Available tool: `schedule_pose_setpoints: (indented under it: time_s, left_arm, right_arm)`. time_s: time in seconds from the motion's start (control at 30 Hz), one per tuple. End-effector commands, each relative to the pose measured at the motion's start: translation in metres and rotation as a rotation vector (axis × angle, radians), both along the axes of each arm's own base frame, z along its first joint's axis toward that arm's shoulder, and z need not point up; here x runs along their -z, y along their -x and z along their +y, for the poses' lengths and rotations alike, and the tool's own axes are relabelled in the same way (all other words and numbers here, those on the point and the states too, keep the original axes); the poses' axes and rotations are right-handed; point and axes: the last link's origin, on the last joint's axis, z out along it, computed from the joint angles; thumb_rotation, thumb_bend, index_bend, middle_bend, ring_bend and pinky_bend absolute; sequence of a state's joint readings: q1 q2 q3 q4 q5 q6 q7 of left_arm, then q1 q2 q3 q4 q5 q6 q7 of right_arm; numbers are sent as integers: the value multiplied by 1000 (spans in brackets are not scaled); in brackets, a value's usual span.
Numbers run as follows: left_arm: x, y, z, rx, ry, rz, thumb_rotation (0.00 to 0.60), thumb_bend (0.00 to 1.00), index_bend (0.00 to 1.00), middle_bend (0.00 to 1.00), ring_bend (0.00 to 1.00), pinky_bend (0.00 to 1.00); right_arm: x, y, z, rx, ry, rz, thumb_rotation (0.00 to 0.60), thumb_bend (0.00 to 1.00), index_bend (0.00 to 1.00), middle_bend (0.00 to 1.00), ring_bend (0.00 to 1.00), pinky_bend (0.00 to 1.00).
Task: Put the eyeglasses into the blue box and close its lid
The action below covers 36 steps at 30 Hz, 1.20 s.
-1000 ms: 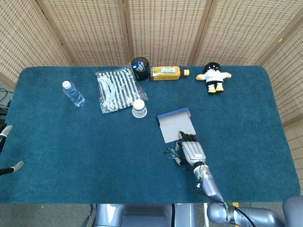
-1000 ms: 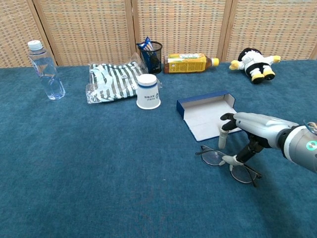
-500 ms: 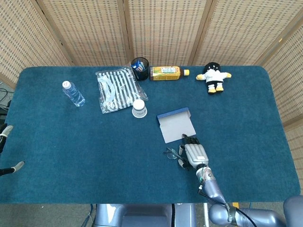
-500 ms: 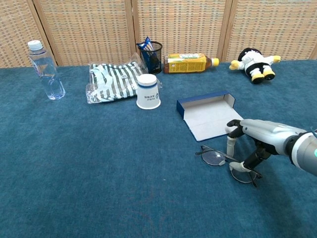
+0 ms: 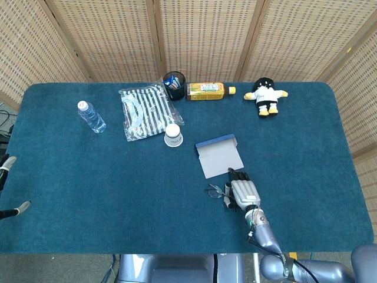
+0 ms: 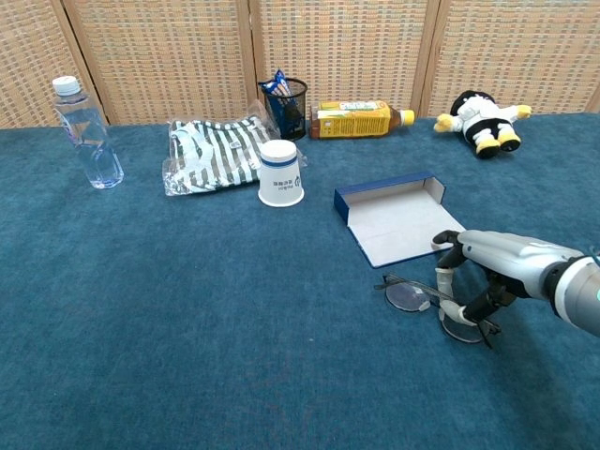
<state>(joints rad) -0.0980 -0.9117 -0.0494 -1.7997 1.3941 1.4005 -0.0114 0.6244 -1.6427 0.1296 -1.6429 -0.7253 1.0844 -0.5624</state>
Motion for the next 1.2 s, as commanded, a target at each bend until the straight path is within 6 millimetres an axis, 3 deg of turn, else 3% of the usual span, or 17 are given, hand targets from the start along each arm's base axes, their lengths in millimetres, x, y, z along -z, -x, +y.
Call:
schedule_pose_setpoints:
  time_s: [0.03, 0.77, 0.97, 1.2]
  left_arm:
    - [0, 0, 0, 0, 0, 0, 600, 0, 0, 0, 0, 0]
    - [1, 0, 0, -1, 3, 0, 600, 0, 0, 0, 0, 0]
    - [1, 1, 1, -5, 4, 1, 600, 0, 0, 0, 0, 0]
    - [2, 2, 4, -16, 6, 2, 600, 0, 0, 0, 0, 0]
  right_arm:
    - [0, -1, 1, -7, 0, 2, 600, 578, 598, 0, 0, 0]
    - [-21, -10, -5, -170, 76, -51, 600, 595, 619, 0, 0, 0]
    - [-29, -18, -17, -199, 91, -81, 600, 596, 623, 0, 0, 0]
    - [-42, -33, -48, -269, 105, -97, 600, 595, 623, 0, 0, 0]
